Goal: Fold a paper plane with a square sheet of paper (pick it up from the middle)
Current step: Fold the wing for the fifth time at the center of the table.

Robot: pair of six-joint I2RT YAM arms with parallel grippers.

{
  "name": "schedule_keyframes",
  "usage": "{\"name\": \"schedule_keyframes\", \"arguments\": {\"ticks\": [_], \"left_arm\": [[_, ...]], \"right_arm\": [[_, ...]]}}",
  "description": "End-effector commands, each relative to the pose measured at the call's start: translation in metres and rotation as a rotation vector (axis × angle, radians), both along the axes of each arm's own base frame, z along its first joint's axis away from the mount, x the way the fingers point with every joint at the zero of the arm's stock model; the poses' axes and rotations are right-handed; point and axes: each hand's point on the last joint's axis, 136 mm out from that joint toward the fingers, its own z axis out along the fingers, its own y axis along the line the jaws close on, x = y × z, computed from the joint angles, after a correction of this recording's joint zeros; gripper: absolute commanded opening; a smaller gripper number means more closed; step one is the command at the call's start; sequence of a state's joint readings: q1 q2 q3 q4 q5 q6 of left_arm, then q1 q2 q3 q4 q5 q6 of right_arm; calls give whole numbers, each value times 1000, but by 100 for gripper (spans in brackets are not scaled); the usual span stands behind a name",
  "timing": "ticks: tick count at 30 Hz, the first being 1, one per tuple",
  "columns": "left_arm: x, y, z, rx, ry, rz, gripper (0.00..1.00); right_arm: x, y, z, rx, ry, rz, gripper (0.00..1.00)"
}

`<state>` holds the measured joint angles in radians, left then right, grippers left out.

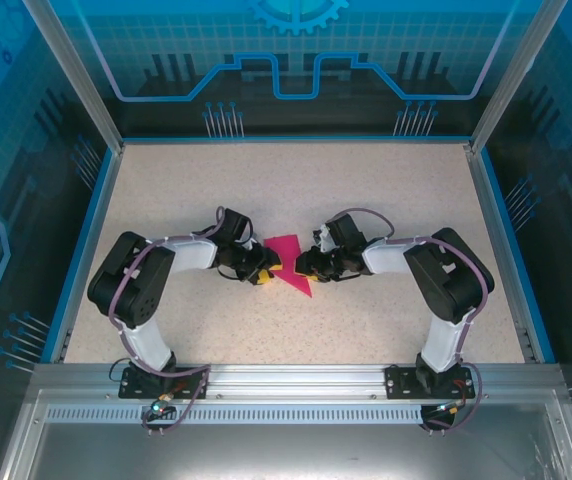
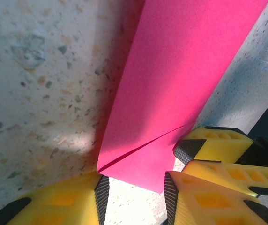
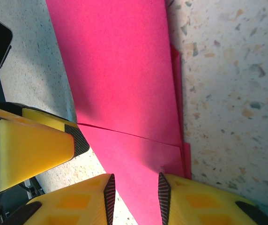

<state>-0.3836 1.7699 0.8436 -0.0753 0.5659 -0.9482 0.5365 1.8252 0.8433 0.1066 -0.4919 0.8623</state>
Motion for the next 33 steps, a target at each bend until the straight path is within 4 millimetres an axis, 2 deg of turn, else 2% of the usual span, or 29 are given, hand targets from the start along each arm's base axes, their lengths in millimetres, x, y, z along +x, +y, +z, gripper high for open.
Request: {"name": "schedule_keyframes", "arguments": {"ticks": [1, 13, 26, 33], "left_arm": [[4, -6, 3, -11, -1, -11, 39], [1, 1, 3, 31, -15, -7, 47], [14, -15, 12, -54, -54, -42, 28], [14, -18, 14, -74, -55, -51, 9]], "right_arm": [[-13, -20, -25, -71, 85, -32, 33], [-14, -25, -29, -77, 93, -39, 33], [-12, -22, -26, -53, 66, -17, 33], [-7, -22, -10, -66, -26, 36, 38]]}}
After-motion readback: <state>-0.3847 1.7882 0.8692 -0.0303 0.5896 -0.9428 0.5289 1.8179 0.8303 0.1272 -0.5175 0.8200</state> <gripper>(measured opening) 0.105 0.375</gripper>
